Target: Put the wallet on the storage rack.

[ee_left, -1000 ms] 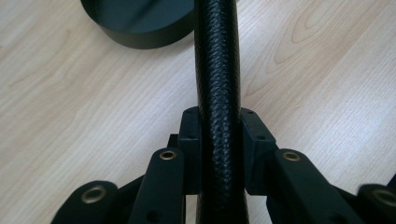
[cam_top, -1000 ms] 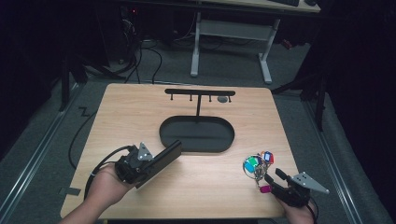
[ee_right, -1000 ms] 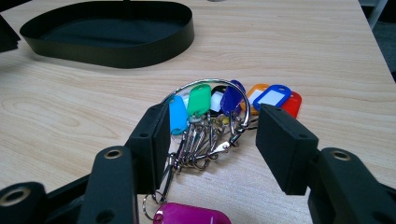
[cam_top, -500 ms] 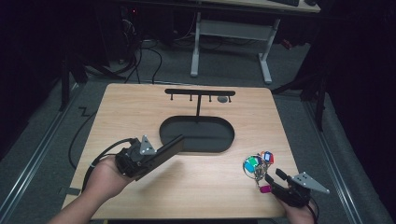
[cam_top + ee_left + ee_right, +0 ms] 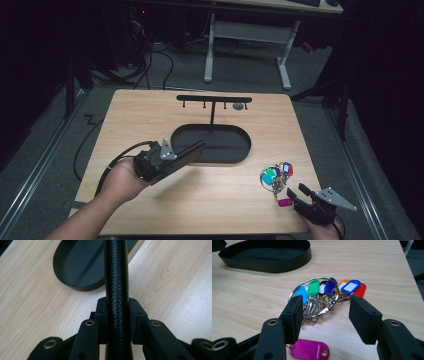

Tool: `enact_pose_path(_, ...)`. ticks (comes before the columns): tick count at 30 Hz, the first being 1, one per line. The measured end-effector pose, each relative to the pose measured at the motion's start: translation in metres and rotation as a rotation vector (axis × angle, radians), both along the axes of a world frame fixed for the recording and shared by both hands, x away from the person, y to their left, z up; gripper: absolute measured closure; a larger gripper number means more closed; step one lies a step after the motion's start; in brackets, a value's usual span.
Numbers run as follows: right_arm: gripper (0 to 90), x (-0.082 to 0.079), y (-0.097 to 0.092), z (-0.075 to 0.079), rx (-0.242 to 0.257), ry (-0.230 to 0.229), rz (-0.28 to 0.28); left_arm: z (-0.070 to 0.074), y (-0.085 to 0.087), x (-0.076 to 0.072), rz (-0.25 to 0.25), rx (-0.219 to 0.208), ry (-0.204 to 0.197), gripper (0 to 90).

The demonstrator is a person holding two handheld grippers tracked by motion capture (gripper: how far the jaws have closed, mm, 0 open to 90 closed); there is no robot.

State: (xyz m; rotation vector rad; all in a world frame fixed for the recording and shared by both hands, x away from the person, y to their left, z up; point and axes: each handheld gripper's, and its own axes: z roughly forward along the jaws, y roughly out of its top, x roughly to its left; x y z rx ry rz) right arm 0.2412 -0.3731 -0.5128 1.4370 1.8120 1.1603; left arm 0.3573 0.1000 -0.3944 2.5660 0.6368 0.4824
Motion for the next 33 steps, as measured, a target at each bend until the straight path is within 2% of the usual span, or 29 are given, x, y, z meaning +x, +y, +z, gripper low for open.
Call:
enact_pose_path(10, 45.5, -0.008, -0.006, -0.001, 0.002, 0.002, -0.025, -0.003, -0.014, 0.019, -0.031, 0.013, -0.039, 73.7)
enact_pose_path(18, 45.6, -0.009, -0.007, -0.001, 0.000, 0.003, -0.026, -0.005, -0.029, 0.034, -0.053, 0.019, -0.068, 73.7)
enact_pose_path(24, 45.6, -0.009, -0.007, -0.001, 0.004, 0.002, -0.026, -0.005, -0.043, 0.048, -0.065, 0.013, -0.083, 73.7)
enact_pose_path(28, 45.7, -0.010, -0.007, -0.001, 0.007, 0.000, -0.028, -0.005, -0.054, 0.056, -0.083, 0.030, -0.098, 73.7)
enact_pose_path(33, 45.7, -0.010, -0.008, -0.001, 0.011, 0.000, -0.028, -0.006, -0.068, 0.065, -0.111, 0.032, -0.119, 73.7)
